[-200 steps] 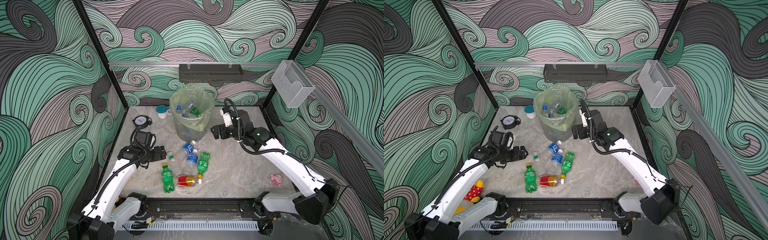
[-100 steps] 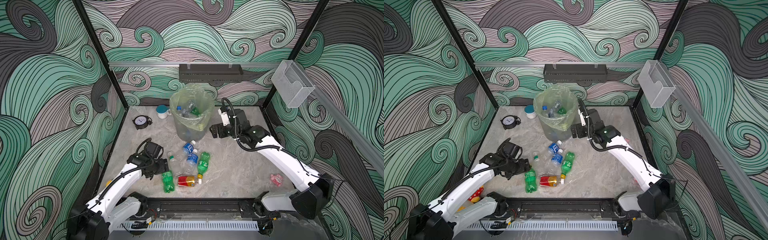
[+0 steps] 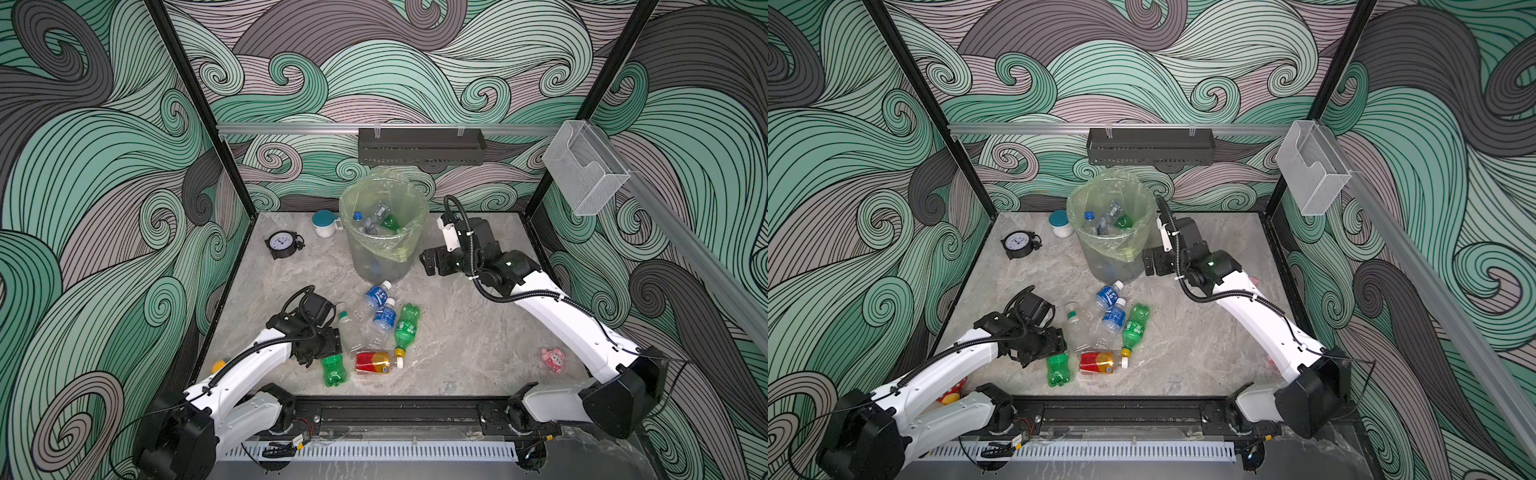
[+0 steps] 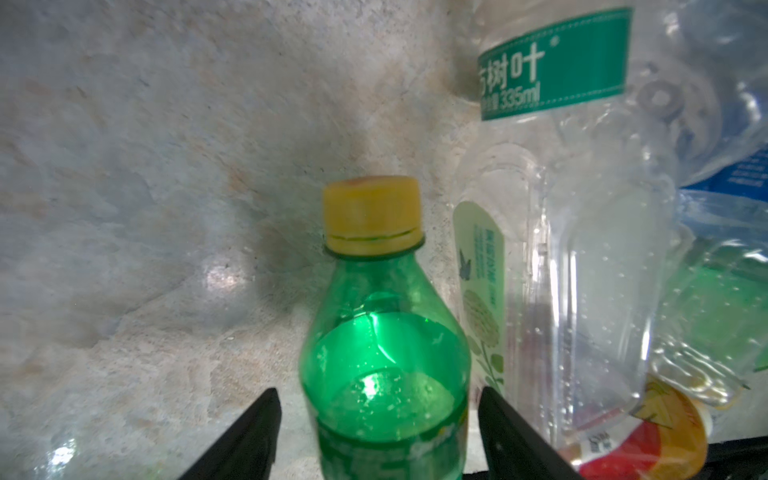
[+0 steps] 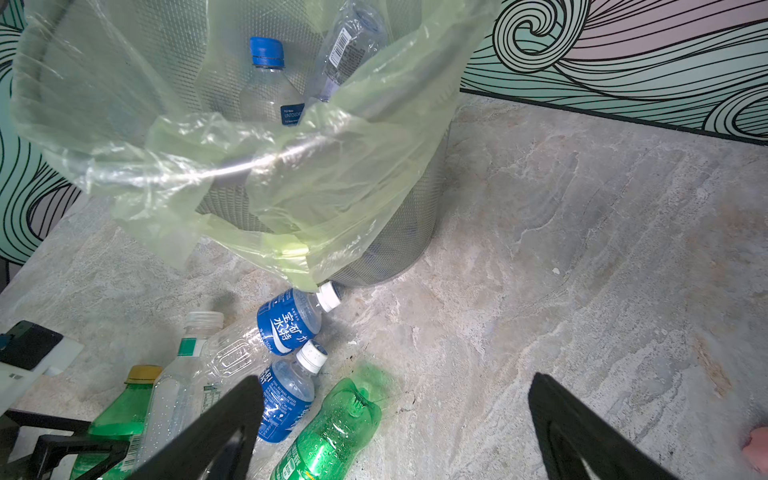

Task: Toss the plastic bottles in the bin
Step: 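Lower the left gripper and grasp the yellow-capped green soda bottle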

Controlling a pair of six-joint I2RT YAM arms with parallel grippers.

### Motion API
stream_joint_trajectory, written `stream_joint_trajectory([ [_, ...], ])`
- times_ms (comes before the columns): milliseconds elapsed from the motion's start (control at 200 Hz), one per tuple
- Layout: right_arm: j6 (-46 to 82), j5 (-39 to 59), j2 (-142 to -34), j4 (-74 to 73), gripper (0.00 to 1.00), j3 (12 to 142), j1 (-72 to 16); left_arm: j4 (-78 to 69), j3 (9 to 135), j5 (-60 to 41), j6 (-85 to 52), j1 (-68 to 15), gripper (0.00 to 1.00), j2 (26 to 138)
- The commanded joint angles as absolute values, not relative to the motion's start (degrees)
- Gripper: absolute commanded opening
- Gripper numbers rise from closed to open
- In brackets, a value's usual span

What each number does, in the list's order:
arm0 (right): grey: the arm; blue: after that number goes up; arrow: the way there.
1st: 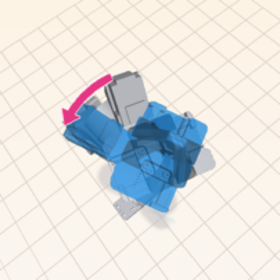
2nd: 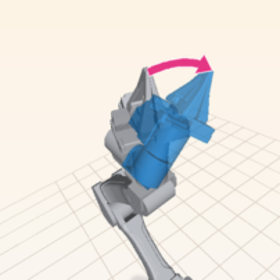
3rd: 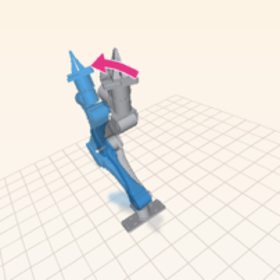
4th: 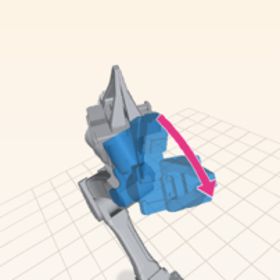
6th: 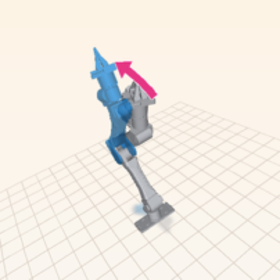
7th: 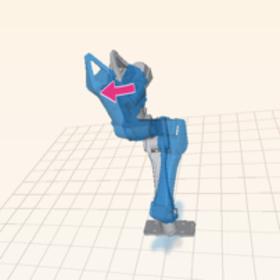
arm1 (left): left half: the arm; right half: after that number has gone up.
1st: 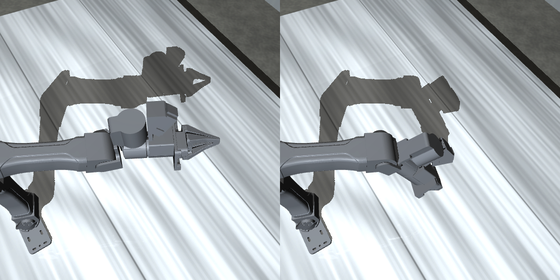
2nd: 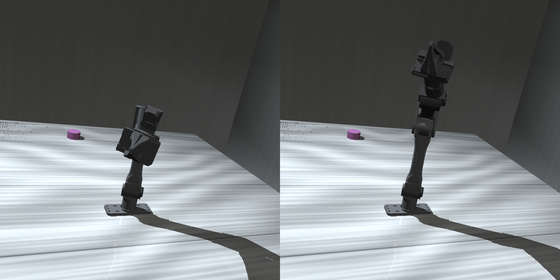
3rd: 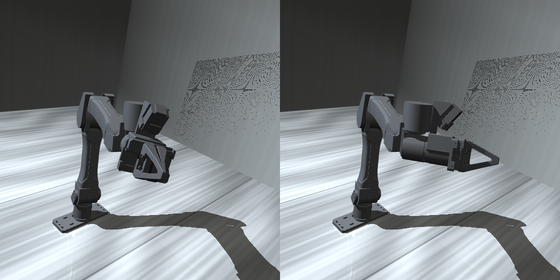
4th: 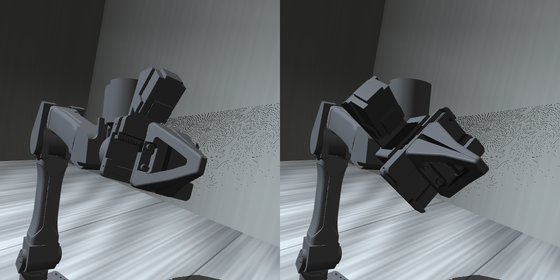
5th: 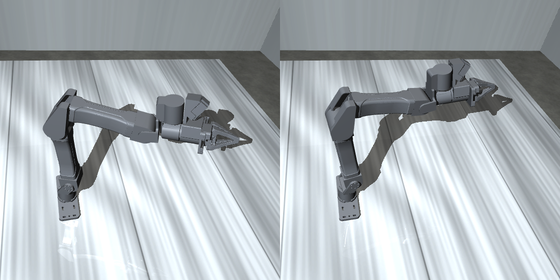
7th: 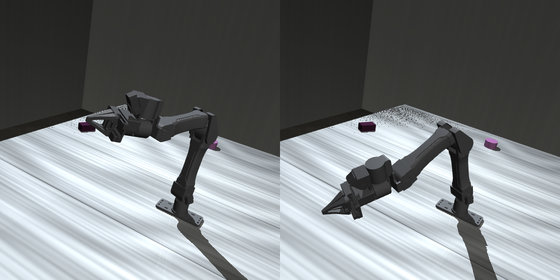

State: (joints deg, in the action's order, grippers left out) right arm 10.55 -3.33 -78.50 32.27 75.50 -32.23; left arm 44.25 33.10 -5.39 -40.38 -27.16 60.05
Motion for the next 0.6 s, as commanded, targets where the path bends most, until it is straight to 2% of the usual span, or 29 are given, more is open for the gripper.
stream_joint_trajectory([
  [0, 10.5, -4.4, -77.74, 31.39, 1.0, 75.33, -31.99, 41.51, 32.14, -5.8, -41.3, -27.77, 0.73, 61.22],
  [395, 10.55, -4.81, -76.13, 31.68, 1.0, 73.62, -31.86, 37.56, 30.41, -6.18, -41.48, -28.54, 0.52, 65.67],
  [595, 10.54, -5.11, -75.34, 31.88, 1.0, 72.86, -31.76, 42.25, 33.58, 0.08, -41.78, -28.84, 0.43, 61.94],
])
